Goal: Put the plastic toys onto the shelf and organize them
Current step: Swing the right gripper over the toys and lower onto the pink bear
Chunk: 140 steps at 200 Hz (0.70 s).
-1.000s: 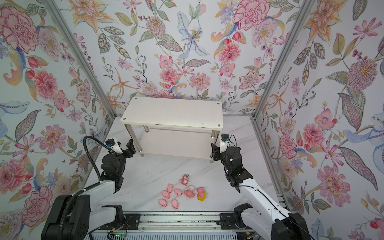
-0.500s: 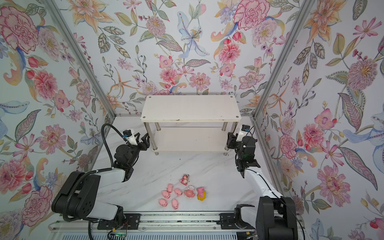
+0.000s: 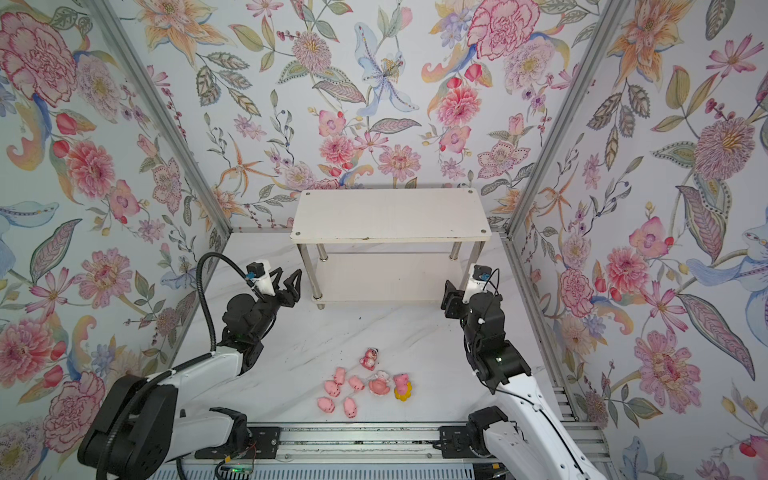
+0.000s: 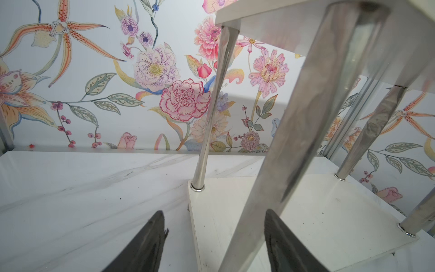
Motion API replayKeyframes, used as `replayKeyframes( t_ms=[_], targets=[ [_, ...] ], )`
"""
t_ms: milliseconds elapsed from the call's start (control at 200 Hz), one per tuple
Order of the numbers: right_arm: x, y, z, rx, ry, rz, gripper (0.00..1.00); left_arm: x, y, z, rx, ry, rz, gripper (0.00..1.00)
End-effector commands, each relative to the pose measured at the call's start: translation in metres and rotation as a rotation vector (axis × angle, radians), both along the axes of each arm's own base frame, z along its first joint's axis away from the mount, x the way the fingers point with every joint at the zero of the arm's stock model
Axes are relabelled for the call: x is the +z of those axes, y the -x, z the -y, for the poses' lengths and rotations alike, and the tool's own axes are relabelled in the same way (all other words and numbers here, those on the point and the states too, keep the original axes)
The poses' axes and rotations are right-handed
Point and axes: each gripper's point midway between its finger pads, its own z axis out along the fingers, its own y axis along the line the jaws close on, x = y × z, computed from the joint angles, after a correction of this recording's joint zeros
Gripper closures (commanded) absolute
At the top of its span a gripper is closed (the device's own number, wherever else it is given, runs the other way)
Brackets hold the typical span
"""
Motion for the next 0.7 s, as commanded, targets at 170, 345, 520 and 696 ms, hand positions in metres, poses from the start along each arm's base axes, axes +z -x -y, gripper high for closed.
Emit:
replayKeyframes(
  t_ms=[170,345,520,696],
  targets=[
    [-0.113,0.054,-0.081,0.234,-0.039,-0.392,0.30,-0.076,0.058,0.003,-0.006,-0.096,-0.216,0.35],
    [-0.129,0.053,-0.160,0.484,-0.102,-0.520,0.20,-0.083,0.082,0.045,-0.168,-0.128,-0.223,0.38],
    [-0.150,0.052,-0.207,0.593,-0.224,-0.679,0.17,-0.108,0.109,0.063,-0.256,-0.180,-0.266,0.38],
    [-0.172,0.051,-0.231,0.623,-0.283,-0.796,0.21,-0.121,0.119,0.062,-0.267,-0.176,-0.281,0.38]
  ],
)
